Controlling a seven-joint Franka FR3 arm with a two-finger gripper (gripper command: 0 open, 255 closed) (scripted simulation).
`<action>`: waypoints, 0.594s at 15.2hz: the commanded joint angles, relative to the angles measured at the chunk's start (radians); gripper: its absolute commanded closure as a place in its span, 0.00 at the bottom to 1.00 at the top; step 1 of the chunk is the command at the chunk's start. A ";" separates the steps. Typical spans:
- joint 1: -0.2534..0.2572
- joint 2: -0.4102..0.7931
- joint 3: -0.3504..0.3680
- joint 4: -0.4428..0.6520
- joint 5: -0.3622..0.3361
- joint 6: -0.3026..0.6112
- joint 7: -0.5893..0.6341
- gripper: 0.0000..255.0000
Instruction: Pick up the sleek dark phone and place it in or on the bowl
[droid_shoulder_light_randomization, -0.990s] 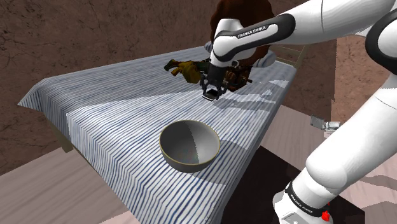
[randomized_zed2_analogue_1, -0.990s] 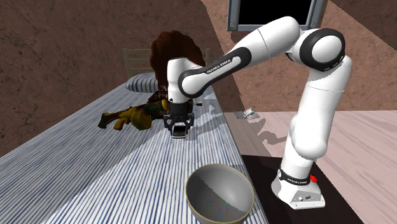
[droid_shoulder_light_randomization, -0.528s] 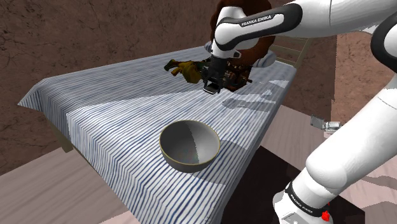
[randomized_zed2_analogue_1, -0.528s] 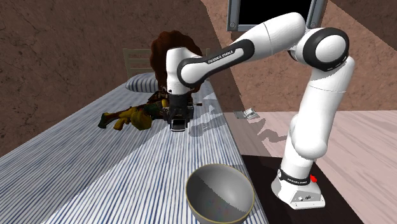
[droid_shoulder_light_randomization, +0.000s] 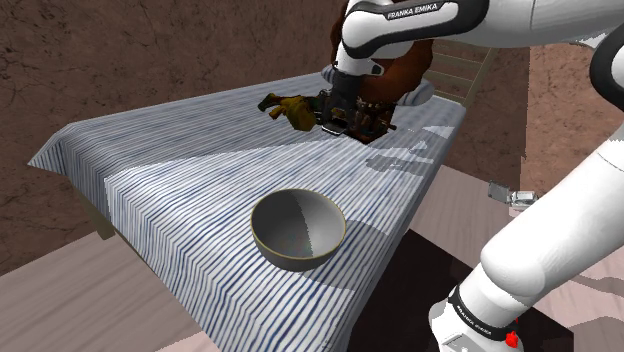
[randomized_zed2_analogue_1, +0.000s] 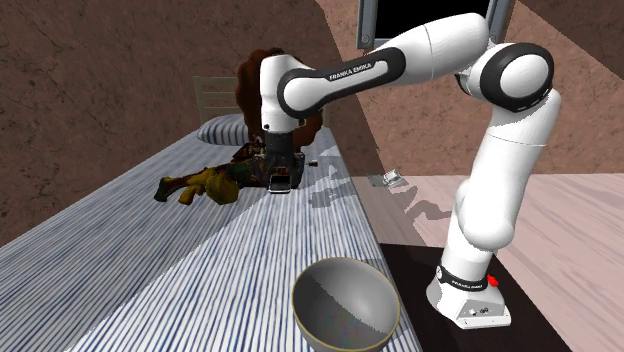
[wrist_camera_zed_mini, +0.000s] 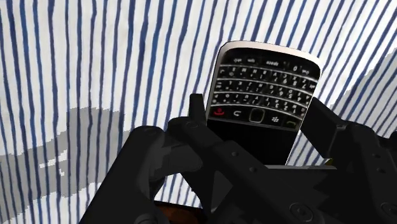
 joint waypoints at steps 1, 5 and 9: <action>0.001 -0.007 0.001 0.020 0.001 -0.027 0.002 1.00; 0.000 -0.010 0.000 0.070 0.001 -0.080 0.003 1.00; 0.000 -0.010 -0.001 0.117 0.000 -0.127 0.005 1.00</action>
